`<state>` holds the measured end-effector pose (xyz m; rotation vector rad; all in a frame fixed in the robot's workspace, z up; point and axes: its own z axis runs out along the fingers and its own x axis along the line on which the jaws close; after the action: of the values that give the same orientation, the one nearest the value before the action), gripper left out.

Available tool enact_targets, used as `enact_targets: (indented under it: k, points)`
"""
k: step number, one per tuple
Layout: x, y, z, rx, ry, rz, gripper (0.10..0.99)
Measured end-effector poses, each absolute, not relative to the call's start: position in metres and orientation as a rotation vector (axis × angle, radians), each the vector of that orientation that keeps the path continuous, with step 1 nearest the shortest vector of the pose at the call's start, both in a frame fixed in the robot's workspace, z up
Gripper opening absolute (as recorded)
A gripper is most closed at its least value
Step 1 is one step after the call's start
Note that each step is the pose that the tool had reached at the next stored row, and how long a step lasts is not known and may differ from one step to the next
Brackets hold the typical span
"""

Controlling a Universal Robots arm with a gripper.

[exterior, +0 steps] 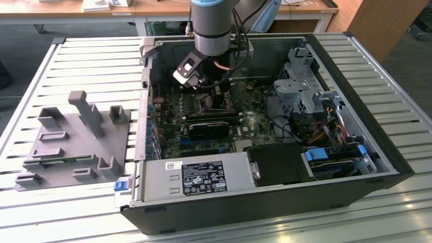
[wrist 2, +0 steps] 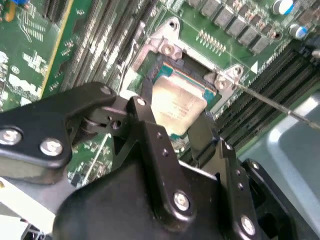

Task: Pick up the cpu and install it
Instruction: 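Place the cpu into insertion slot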

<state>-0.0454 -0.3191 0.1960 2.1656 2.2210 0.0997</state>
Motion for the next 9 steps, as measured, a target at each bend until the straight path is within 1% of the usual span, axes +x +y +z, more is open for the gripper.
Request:
enact_targets:
  k: [9]
  points:
    - [-0.0457, -0.3201, 0.1949, 2.188, 2.198, 0.099, 0.533]
